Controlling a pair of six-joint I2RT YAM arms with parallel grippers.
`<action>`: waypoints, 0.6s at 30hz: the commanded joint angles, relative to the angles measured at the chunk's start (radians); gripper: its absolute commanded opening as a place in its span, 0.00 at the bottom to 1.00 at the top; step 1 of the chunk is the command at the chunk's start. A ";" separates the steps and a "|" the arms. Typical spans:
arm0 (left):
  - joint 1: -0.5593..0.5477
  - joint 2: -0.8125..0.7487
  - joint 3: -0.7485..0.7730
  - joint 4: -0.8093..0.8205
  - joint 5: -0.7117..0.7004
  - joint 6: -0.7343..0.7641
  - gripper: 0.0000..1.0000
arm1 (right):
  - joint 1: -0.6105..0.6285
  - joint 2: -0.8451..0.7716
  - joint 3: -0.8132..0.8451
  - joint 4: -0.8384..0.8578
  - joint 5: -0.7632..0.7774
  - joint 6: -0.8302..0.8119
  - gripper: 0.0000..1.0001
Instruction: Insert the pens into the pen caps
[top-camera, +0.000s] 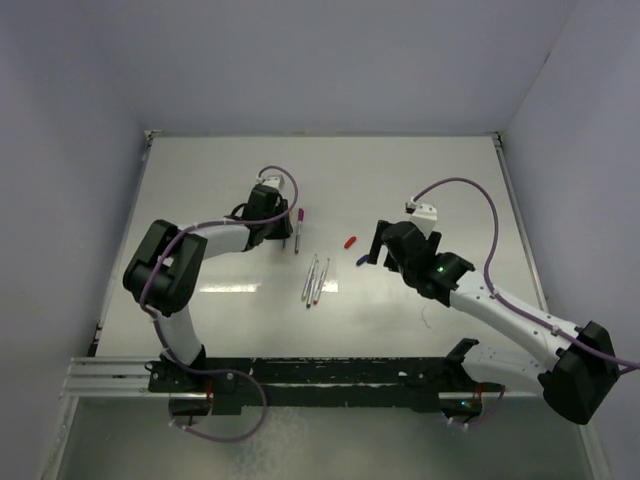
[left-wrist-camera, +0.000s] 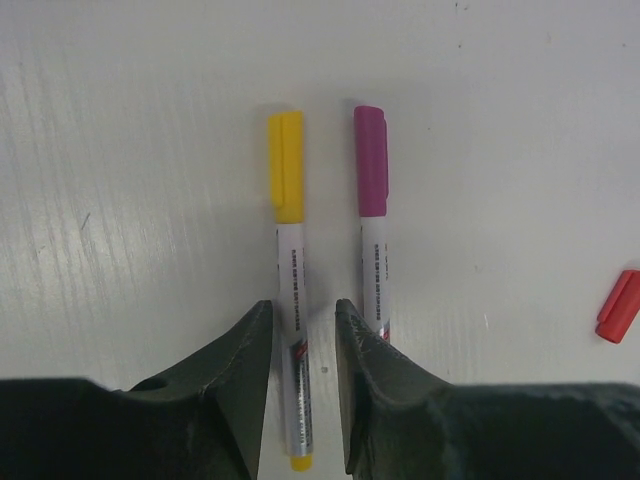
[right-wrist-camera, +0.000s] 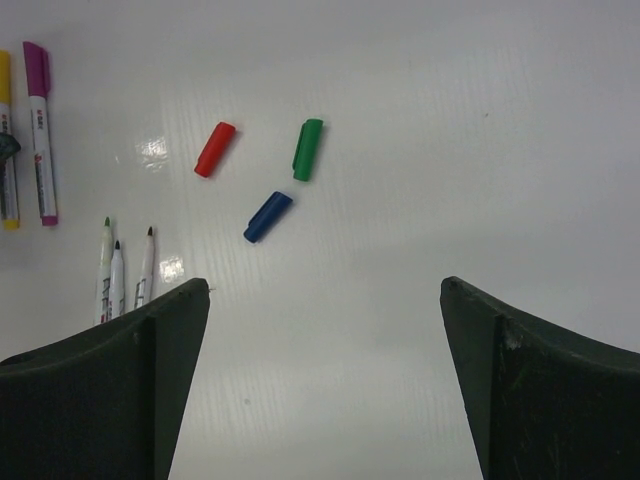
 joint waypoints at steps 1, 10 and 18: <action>0.007 -0.051 0.021 0.001 -0.002 -0.010 0.36 | 0.001 -0.011 0.015 -0.004 0.041 0.016 1.00; 0.007 -0.247 0.018 -0.071 -0.071 0.037 0.39 | 0.001 -0.040 -0.010 0.019 0.044 0.024 1.00; 0.005 -0.424 -0.069 -0.124 -0.066 0.050 0.40 | 0.000 -0.023 0.002 -0.026 0.064 0.122 1.00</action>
